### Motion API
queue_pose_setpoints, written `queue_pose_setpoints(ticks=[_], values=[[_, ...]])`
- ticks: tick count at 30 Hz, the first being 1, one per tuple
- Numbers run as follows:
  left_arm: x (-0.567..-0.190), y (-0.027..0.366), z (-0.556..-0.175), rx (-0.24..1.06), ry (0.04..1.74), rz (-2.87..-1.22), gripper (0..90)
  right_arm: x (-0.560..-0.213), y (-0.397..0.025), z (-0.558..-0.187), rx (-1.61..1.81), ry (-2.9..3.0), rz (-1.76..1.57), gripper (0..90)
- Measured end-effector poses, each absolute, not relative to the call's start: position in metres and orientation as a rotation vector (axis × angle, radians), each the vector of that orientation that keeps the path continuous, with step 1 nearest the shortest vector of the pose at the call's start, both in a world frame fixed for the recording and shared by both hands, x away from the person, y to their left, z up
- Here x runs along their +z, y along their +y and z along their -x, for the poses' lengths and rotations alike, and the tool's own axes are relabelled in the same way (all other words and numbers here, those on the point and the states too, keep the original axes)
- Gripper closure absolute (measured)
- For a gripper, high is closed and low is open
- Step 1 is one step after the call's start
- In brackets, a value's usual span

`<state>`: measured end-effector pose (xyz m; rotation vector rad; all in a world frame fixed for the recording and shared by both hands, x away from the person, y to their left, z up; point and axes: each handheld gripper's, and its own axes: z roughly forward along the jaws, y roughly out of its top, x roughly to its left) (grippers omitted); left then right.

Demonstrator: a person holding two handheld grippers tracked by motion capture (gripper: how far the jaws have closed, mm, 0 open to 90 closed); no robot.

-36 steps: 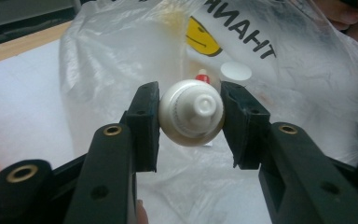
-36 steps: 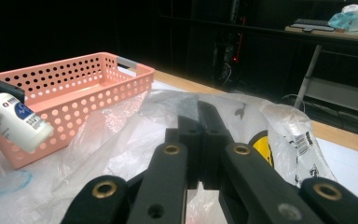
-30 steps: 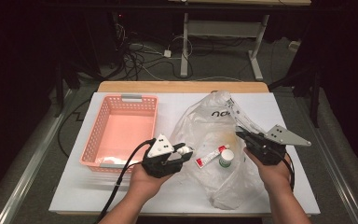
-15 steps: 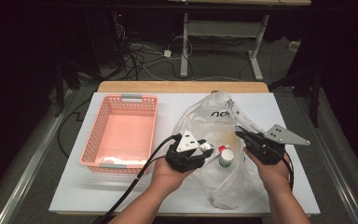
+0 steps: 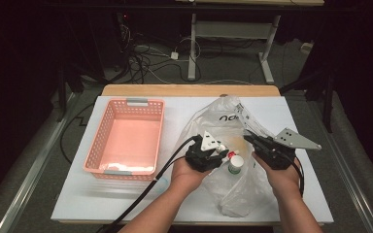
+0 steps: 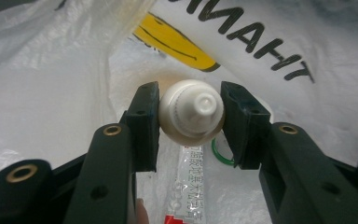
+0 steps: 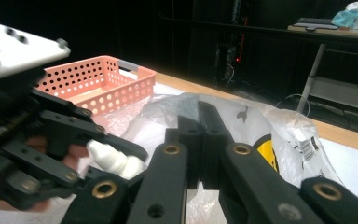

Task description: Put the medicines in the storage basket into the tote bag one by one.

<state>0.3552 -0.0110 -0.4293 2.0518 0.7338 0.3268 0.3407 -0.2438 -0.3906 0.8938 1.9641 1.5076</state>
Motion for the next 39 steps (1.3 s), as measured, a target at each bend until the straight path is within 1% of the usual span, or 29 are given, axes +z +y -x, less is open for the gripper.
queue_pose_setpoints(ticks=[6, 9, 18, 34, 39], values=[[-0.434, -0.021, -0.366, 0.374, 0.76, -2.095, 57.6, -0.39, -0.242, -0.342, 1.511, 1.968, -0.886, 90.0], [-0.436, -0.025, -0.375, 0.372, 0.779, -2.111, 57.6, -0.391, -0.243, -0.342, 1.507, 1.964, -0.892, 90.0], [-0.45, -0.035, -0.388, 0.348, 0.815, -2.142, 57.5, -0.393, -0.243, -0.343, 1.504, 1.973, -0.902, 90.0], [-0.458, -0.038, -0.393, 0.302, 0.824, -2.136, 56.9, -0.394, -0.243, -0.343, 1.5, 1.98, -0.9, 90.0], [-0.454, -0.036, -0.389, 0.298, 0.794, -2.129, 50.4, -0.394, -0.243, -0.342, 1.499, 1.98, -0.901, 90.0]])
